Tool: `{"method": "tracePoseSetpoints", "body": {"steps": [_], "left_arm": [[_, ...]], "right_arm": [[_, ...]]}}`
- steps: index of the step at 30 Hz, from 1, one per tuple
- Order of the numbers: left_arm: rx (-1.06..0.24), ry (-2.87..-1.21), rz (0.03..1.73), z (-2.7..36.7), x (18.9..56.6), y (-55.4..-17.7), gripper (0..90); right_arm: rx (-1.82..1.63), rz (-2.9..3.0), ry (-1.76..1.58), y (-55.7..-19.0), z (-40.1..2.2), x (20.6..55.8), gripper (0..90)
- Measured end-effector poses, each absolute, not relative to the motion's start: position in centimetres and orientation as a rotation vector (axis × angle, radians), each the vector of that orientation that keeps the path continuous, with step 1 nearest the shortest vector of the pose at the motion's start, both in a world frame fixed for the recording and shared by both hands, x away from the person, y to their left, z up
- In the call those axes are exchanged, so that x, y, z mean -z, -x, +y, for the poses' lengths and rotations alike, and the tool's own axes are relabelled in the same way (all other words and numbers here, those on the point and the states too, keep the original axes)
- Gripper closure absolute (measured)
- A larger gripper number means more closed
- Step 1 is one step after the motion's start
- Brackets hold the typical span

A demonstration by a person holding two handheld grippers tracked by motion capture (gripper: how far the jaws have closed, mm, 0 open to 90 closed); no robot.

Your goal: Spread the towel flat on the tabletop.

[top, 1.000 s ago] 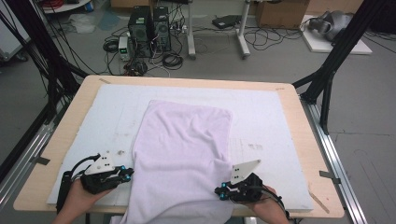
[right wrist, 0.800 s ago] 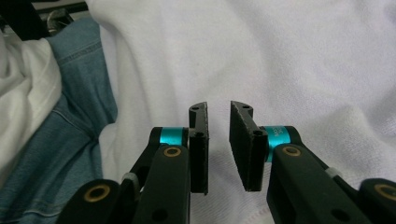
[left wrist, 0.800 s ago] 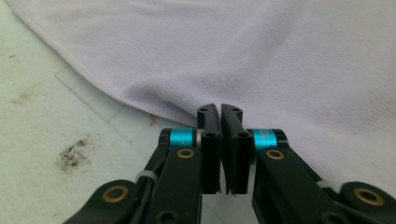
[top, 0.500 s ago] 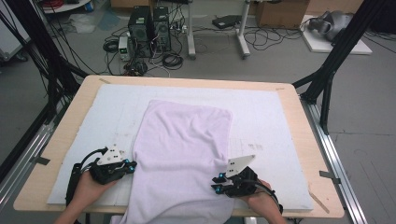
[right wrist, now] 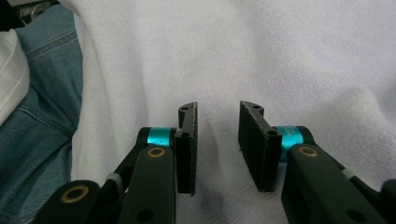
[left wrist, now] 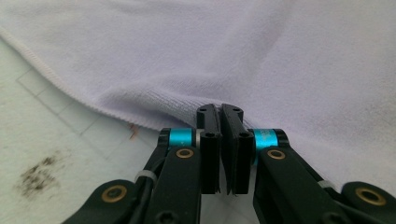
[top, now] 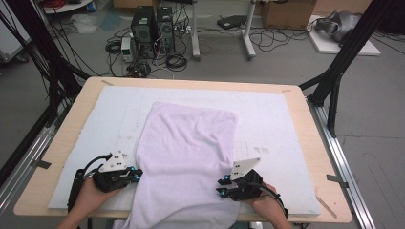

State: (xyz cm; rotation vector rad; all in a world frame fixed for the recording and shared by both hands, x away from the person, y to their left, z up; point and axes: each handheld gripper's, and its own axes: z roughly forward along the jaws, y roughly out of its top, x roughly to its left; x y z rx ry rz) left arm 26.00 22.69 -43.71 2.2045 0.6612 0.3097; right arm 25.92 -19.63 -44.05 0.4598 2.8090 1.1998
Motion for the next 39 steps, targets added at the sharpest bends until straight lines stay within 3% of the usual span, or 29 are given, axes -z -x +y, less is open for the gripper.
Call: {"method": "tracePoseSetpoints", "body": {"steps": [9,12,14,18,21,33,34,36,39], "left_arm": [[-0.285,-2.214,0.643,21.4,44.0,-26.2,79.1],[-0.298,-2.202,0.684,21.6,44.3,-26.4,66.6],[-0.275,-2.184,0.692,21.7,44.4,-26.4,68.5],[-0.266,-2.186,0.681,21.4,44.5,-26.1,84.8],[-0.266,-2.201,0.676,21.4,44.2,-26.2,87.9],[-0.362,-2.212,0.750,26.2,41.9,-26.0,87.3],[-0.382,-2.212,0.759,26.4,41.8,-25.9,86.2],[-0.373,-2.191,0.780,26.7,41.6,-25.8,74.1],[-0.315,-2.179,0.742,26.4,41.8,-25.2,71.7]], "right_arm": [[-1.196,2.810,-0.476,-26.0,-19.8,44.2,66.7],[-1.204,2.806,-0.474,-26.0,-19.7,44.3,66.3],[-1.203,2.801,-0.474,-26.0,-19.8,44.3,65.8],[-1.219,2.798,-0.492,-25.9,-19.8,44.4,65.8],[-1.218,2.799,-0.480,-25.9,-19.8,44.4,65.7],[-1.199,2.814,-0.464,-25.9,-19.7,44.2,65.8],[-1.195,2.814,-0.458,-25.8,-19.7,44.1,65.8],[-1.199,2.809,-0.446,-25.6,-19.8,43.8,65.8],[-1.213,2.797,-0.441,-25.2,-20.0,43.3,66.0]]}}
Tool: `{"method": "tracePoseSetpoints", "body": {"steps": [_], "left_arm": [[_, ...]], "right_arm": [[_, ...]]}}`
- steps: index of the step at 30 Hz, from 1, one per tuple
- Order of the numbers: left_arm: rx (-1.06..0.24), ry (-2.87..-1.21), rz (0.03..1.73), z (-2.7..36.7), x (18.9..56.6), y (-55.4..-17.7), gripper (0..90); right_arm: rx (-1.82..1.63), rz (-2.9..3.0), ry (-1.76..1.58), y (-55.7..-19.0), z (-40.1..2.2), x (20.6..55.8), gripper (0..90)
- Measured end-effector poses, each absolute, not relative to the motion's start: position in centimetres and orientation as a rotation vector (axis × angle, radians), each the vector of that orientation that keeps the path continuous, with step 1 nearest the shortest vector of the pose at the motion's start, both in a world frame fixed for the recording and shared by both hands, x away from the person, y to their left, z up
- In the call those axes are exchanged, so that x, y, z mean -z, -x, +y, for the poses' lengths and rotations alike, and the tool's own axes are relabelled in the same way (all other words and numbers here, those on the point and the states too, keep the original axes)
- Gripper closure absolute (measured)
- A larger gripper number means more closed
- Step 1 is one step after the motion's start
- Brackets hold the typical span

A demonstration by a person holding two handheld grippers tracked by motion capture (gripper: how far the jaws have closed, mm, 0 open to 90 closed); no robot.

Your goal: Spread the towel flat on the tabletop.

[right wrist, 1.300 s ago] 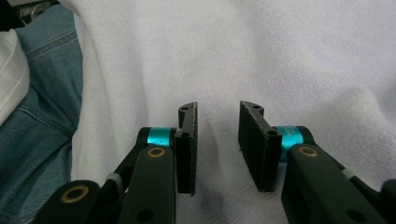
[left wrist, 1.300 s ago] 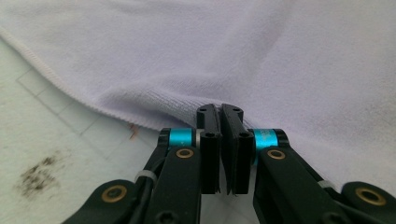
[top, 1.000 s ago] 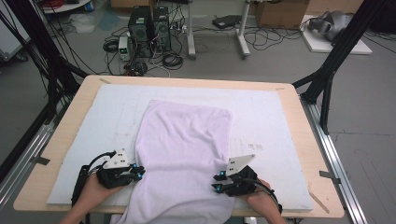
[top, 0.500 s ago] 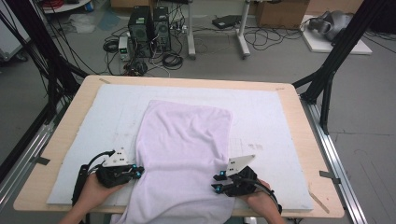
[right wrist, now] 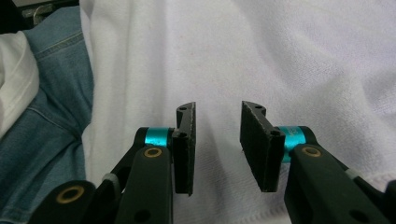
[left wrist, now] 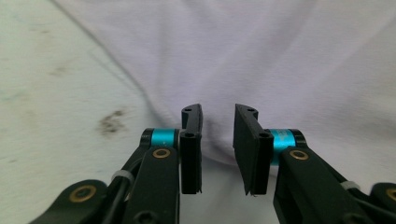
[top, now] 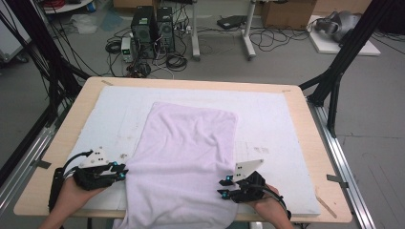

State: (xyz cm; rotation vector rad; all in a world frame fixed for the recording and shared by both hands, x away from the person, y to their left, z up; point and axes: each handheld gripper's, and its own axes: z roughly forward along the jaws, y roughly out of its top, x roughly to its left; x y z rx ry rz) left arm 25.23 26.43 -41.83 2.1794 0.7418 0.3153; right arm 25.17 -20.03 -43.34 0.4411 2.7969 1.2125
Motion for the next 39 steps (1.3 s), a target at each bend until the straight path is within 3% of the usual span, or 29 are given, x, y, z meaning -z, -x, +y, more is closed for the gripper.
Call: {"method": "tracePoseSetpoints", "body": {"steps": [6,8,10,19,24,27,33,37,39], "left_arm": [[-0.262,-2.243,0.663,24.4,44.1,-24.5,69.4],[-0.254,-2.241,0.641,24.3,44.0,-24.4,82.6],[-0.281,-2.252,0.624,24.2,44.0,-24.0,87.4],[-0.264,-2.242,0.594,24.7,43.0,-20.6,88.4],[-0.243,-2.222,0.563,24.4,42.3,-19.2,86.5],[-0.283,-2.210,0.559,24.2,41.8,-20.1,73.5],[-0.330,-2.219,0.609,23.9,42.9,-23.6,62.6],[-0.308,-2.231,0.632,24.1,44.3,-24.2,66.2],[-0.298,-2.214,0.641,24.5,44.3,-24.0,74.8]], "right_arm": [[-1.196,2.836,-0.440,-24.7,-19.7,44.2,66.2],[-1.214,2.822,-0.451,-24.6,-19.7,44.4,76.0],[-1.226,2.849,-0.420,-24.6,-19.8,44.4,87.0],[-1.228,2.921,-0.323,-23.8,-20.4,43.3,88.8],[-1.304,2.933,-0.324,-23.6,-21.6,41.7,84.0],[-1.321,2.869,-0.401,-24.6,-22.1,40.9,75.8],[-1.240,2.803,-0.529,-27.5,-21.3,41.8,68.8],[-1.242,2.842,-0.505,-27.3,-20.6,42.8,66.0],[-1.269,2.858,-0.461,-26.5,-20.4,43.0,65.3]]}}
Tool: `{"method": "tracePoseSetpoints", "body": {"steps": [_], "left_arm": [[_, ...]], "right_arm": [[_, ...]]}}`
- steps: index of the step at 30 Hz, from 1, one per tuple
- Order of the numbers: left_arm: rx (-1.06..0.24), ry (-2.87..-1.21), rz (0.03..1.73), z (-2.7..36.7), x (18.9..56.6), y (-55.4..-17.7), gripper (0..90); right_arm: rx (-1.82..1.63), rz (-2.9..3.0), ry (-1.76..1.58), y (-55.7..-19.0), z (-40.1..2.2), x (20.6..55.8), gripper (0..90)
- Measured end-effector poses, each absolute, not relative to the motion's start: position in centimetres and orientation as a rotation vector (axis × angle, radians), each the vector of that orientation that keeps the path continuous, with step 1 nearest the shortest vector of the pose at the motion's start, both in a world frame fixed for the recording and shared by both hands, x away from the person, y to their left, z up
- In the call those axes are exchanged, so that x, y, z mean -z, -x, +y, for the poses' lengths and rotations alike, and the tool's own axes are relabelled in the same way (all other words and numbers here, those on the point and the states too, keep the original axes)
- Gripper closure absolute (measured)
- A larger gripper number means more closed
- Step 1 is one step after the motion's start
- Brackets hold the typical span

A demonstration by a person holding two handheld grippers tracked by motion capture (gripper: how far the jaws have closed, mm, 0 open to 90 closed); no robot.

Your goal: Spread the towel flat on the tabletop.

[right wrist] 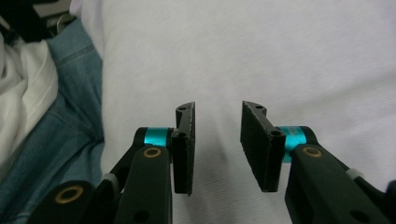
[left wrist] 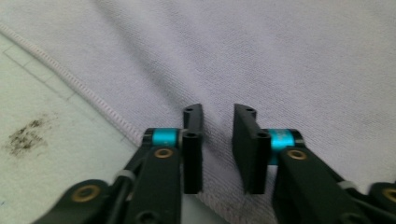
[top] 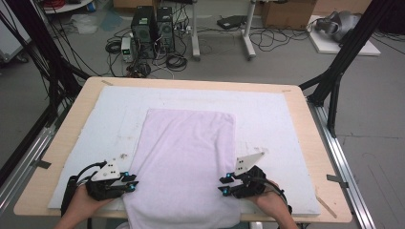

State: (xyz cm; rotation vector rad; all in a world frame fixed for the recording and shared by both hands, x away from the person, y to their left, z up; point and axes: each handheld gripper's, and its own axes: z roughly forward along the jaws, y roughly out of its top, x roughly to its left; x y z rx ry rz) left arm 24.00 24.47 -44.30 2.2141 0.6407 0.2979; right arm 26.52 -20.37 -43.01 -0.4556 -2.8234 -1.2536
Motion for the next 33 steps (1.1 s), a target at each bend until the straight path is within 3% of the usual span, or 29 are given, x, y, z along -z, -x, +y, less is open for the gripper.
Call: {"method": "tracePoseSetpoints", "body": {"steps": [8,10,12,16,22,29,33], "left_arm": [[-0.298,-2.167,0.669,26.4,43.6,-22.5,71.4],[-0.290,-2.183,0.662,26.4,43.7,-22.3,69.8],[-0.288,-2.211,0.662,26.2,44.2,-22.4,69.3],[-0.307,-2.219,0.633,25.8,44.3,-22.6,87.1],[-0.345,-2.190,0.681,27.3,43.5,-22.3,87.3],[-0.300,-2.176,0.649,26.8,43.2,-21.7,74.0],[-0.294,-2.168,0.650,26.0,43.1,-22.3,68.8]], "right_arm": [[1.259,-2.826,0.495,-25.9,-20.4,44.5,65.3],[1.259,-2.839,0.505,-25.8,-20.3,44.5,69.5],[1.259,-2.873,0.497,-25.8,-20.3,44.5,81.0],[1.233,-2.896,0.456,-25.8,-20.1,44.3,88.2],[1.201,-2.915,0.457,-25.9,-20.4,44.1,88.6],[1.213,-2.912,0.476,-25.9,-20.8,44.1,88.5],[1.294,-2.844,0.510,-26.3,-20.8,43.7,83.2]]}}
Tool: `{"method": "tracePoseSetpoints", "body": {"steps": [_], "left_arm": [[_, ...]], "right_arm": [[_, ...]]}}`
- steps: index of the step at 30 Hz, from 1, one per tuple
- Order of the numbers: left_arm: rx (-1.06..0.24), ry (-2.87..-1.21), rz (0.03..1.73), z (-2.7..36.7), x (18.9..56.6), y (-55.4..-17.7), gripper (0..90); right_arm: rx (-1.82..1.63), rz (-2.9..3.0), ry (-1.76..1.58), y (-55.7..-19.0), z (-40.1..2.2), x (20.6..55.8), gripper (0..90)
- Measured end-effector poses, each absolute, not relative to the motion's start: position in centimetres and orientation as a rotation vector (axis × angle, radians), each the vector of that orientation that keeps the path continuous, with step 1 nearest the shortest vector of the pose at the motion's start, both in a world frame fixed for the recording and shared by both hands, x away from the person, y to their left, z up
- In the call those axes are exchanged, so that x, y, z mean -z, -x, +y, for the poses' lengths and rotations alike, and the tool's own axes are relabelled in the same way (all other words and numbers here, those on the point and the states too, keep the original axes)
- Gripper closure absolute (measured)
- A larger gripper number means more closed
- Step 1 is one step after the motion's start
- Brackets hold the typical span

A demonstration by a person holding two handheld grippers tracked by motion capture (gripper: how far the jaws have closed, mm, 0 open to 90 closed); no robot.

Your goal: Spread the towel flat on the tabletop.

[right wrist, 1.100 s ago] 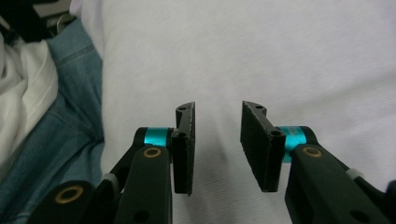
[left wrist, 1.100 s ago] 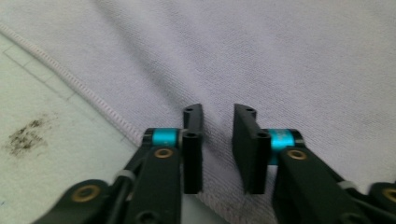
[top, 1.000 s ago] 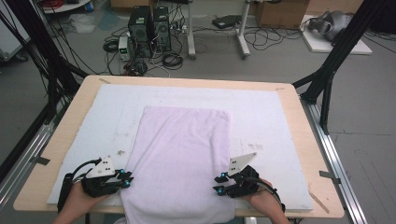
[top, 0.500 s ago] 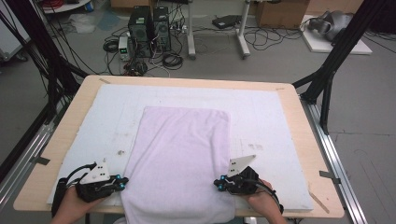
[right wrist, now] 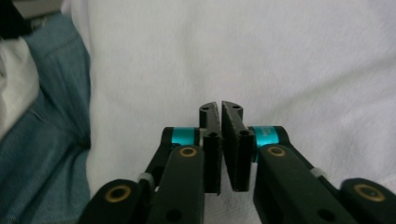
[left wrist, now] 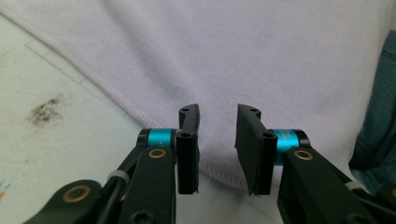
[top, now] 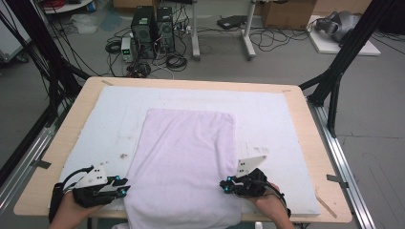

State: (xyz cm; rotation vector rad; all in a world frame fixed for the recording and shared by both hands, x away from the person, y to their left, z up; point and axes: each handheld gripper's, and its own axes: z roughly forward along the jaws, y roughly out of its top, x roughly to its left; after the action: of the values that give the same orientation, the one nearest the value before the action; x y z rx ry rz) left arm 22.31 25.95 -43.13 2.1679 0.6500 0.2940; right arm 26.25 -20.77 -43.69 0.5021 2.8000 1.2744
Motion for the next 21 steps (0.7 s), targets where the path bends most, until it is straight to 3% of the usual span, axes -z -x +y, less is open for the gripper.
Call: {"method": "tracePoseSetpoints", "body": {"steps": [3,11,21], "left_arm": [[-0.298,-2.163,0.645,25.4,42.8,-23.2,65.4],[-0.296,-2.125,0.646,23.9,41.4,-26.2,57.2],[-0.290,-2.071,0.739,22.8,40.3,-30.2,44.7]], "right_arm": [[-1.303,2.768,-0.536,-26.7,-20.7,43.1,71.7],[-1.330,2.692,-0.642,-28.8,-20.8,42.1,51.3],[-1.317,2.637,-0.690,-32.5,-20.7,39.3,41.1]]}}
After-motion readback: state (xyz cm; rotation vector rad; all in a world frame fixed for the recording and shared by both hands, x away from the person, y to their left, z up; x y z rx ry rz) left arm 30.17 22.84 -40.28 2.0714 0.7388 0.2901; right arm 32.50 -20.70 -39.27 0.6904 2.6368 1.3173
